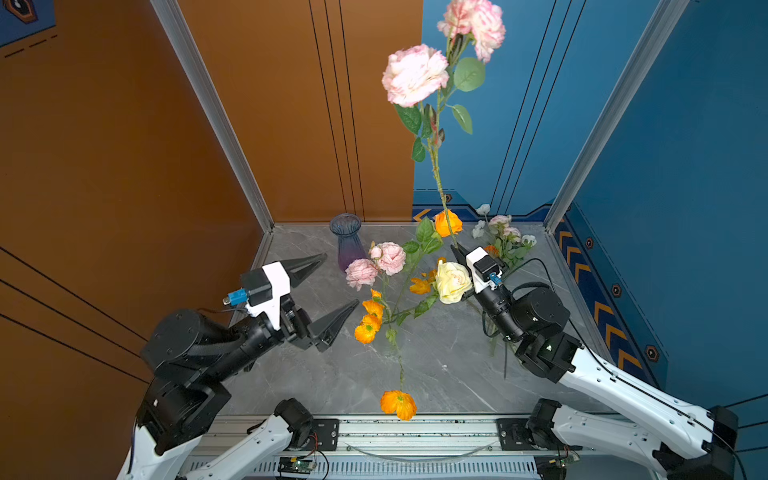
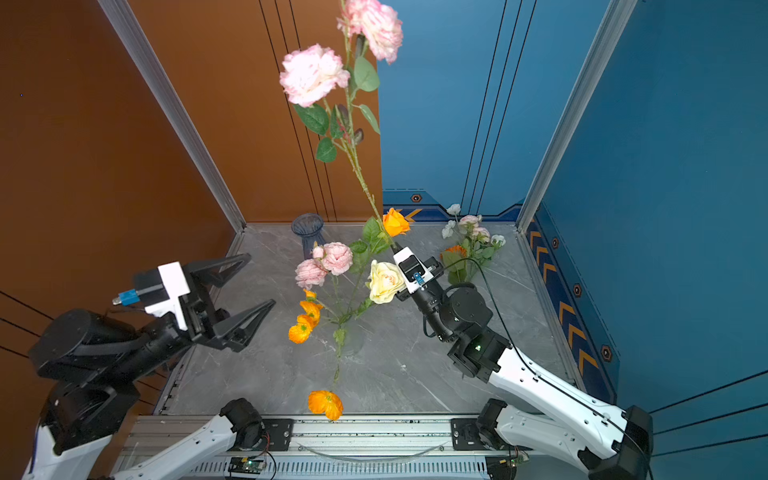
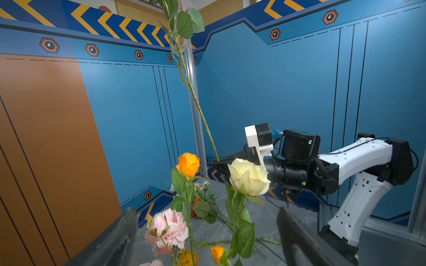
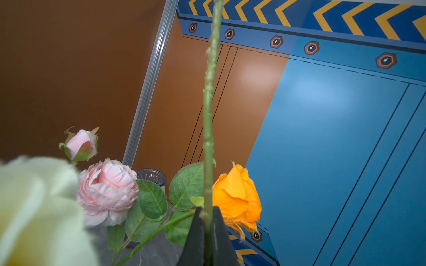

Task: Arrange the flowers into the vase
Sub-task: 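Raise the pink roses with the right gripper while the left gripper reaches over, then close the left gripper on the pink rose stems while the right gripper opens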

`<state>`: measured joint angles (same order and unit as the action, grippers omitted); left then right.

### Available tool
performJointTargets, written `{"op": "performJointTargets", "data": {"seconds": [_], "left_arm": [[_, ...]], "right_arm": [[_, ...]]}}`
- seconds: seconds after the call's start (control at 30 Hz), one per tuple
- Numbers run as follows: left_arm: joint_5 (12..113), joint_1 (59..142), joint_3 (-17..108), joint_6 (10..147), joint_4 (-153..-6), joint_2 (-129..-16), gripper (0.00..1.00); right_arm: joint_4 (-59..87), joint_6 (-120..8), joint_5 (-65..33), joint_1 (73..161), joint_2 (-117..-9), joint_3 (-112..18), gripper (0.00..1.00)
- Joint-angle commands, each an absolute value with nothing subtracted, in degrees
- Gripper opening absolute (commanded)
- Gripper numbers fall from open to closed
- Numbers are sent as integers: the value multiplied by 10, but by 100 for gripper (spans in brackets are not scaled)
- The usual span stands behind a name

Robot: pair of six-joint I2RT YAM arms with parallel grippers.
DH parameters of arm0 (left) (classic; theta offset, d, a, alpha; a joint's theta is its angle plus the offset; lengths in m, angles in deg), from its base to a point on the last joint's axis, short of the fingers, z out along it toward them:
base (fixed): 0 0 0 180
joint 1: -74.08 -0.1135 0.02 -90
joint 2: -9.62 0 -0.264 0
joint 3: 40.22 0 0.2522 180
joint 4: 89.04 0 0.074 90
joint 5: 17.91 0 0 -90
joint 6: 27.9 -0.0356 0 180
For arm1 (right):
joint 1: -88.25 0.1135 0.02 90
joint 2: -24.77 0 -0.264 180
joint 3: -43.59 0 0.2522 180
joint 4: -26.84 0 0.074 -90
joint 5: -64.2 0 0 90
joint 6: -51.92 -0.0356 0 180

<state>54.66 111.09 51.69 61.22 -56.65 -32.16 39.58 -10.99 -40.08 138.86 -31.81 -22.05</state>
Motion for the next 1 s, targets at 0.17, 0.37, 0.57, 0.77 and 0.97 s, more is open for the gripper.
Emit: {"op": "performJointTargets", "data": {"seconds": [0.17, 0.37, 0.57, 0.77, 0.97], "left_arm": [[505, 1105, 585, 721, -773, -502, 76], [506, 1105, 598, 770, -864, -587, 74], [481, 1127, 617, 772, -883, -634, 70], [456, 1133, 622, 780, -883, -653, 52], [427, 1140, 624, 779, -883, -653, 21]], "right_arm": [[366, -70, -349, 1365, -339, -283, 0], [352, -76, -332, 1362, -336, -284, 0], [345, -80, -324, 1363, -337, -281, 0], [349, -80, -323, 1362, -342, -281, 0], [359, -81, -339, 1362, -346, -280, 0]]}}
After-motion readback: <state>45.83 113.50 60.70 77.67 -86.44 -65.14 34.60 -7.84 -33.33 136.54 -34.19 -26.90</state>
